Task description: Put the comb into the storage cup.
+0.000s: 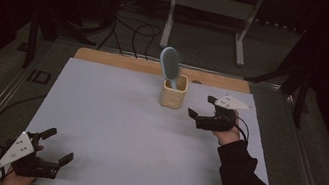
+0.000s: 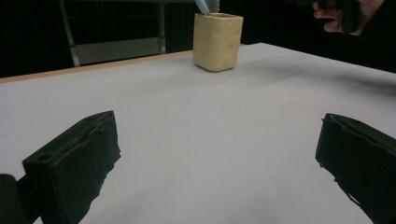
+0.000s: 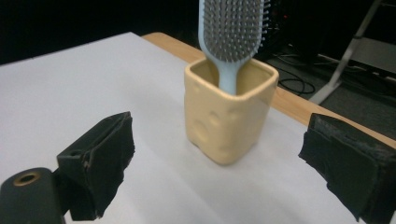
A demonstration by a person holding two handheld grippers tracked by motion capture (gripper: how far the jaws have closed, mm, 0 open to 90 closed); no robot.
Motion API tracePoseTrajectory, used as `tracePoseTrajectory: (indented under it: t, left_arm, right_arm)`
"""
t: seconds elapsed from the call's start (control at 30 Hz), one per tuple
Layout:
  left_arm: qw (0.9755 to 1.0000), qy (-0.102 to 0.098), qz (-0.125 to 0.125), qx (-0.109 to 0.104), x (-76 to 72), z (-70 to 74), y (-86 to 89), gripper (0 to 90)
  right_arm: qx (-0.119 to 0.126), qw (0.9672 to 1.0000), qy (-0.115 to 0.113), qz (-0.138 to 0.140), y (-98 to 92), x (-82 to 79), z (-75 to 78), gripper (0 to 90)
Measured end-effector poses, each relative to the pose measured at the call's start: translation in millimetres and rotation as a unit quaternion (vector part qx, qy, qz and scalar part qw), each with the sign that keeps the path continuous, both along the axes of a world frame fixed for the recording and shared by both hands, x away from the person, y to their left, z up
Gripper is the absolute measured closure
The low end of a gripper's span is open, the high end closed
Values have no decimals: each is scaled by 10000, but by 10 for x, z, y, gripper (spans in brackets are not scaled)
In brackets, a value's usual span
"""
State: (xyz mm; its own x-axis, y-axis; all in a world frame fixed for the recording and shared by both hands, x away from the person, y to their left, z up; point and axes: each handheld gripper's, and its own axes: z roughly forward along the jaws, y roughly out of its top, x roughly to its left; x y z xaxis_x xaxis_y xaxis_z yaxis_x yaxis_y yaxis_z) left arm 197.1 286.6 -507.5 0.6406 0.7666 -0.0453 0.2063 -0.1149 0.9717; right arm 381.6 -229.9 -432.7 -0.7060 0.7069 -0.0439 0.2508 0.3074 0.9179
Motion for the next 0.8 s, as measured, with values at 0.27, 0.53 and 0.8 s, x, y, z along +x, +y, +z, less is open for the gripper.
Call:
tracePoseTrajectory:
  t: [0.27, 0.53, 0.8]
  left_arm:
    - [10000, 18, -13, 0, 3, -5, -5, 0]
    - [10000, 11, -14, 12, 2, -4, -6, 0]
    - [10000, 31, -1, 33, 12, -16, -9, 0]
  right_arm:
    - [150, 9998, 119, 79, -127, -204, -112, 86]
    - [74, 9997, 171, 140, -179, -387, -225, 86]
    - [54, 9997, 180, 133, -254, -630, -347, 86]
